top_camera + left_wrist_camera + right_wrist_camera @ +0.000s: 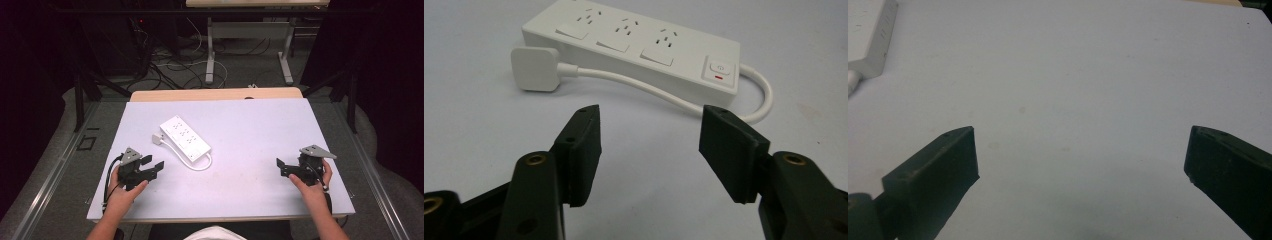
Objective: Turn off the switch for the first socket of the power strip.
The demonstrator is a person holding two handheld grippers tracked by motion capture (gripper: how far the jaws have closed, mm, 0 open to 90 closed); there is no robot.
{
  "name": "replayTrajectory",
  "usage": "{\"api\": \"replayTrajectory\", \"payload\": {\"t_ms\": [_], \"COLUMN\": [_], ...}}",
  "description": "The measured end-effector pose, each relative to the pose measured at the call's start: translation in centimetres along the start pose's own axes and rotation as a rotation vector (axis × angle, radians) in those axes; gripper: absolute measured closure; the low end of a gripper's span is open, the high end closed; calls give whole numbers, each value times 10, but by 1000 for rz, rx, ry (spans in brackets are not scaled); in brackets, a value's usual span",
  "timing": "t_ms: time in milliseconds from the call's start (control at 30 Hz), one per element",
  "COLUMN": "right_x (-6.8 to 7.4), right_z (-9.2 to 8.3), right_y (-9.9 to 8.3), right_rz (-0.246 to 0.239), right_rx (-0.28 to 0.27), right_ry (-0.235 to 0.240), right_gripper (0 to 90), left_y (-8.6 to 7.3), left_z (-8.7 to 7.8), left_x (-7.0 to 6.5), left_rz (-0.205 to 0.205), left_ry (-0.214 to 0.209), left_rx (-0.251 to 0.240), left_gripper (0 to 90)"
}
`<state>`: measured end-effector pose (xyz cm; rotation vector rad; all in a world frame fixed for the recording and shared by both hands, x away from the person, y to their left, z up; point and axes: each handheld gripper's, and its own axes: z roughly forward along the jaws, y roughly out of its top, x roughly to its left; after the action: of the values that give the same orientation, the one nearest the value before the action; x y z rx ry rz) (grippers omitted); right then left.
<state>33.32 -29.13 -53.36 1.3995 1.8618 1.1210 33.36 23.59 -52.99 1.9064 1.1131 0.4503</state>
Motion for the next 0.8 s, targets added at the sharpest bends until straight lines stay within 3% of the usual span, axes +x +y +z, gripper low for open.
{"api": "replayTrajectory", "payload": {"t_ms": [200, 800], "right_x": [0, 0], "right_z": [0, 1], "right_y": [0, 0], "right_rz": [0, -1], "right_rx": [5, 5], "right_ry": [0, 3], "right_gripper": [4, 5], "left_y": [2, 8], "left_z": [-2, -9], "left_x": [-2, -5], "left_rz": [-33, -76], "left_ry": [-22, 10], "left_rx": [10, 60], "left_gripper": [516, 783]}}
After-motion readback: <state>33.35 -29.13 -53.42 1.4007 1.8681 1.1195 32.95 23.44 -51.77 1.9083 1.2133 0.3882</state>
